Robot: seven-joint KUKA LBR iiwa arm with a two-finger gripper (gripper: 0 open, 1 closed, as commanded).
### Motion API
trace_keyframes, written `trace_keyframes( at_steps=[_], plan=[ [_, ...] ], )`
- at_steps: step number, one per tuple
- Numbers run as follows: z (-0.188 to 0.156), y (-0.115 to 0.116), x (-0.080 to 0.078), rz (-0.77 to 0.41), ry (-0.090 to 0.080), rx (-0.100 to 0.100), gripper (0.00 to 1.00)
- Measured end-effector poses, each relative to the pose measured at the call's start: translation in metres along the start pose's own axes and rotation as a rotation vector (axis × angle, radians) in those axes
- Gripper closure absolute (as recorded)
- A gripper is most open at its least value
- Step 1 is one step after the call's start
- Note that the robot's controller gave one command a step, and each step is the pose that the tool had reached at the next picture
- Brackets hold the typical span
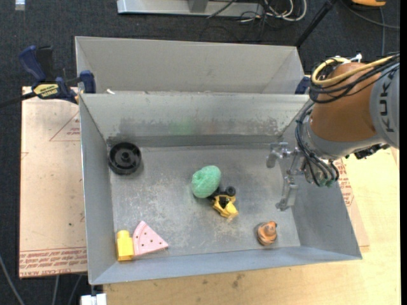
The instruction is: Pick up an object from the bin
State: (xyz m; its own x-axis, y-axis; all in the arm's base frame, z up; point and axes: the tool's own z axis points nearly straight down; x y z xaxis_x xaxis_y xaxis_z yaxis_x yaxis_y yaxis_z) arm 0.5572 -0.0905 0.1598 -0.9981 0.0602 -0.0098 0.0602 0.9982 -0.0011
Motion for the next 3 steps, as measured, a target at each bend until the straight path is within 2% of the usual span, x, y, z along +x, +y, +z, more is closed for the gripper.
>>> trace_keyframes(
  at_steps=[1, 2, 3],
  plan=[
    [0.062, 0.038, 0.006, 0.034, 0.004, -0.002, 0.0],
    [0.088, 0.051, -0.014, 0.013, 0.014, -0.004, 0.0],
    [0.088, 0.074, -0.022, -0.026, 0.007, 0.0, 0.0]
  ],
)
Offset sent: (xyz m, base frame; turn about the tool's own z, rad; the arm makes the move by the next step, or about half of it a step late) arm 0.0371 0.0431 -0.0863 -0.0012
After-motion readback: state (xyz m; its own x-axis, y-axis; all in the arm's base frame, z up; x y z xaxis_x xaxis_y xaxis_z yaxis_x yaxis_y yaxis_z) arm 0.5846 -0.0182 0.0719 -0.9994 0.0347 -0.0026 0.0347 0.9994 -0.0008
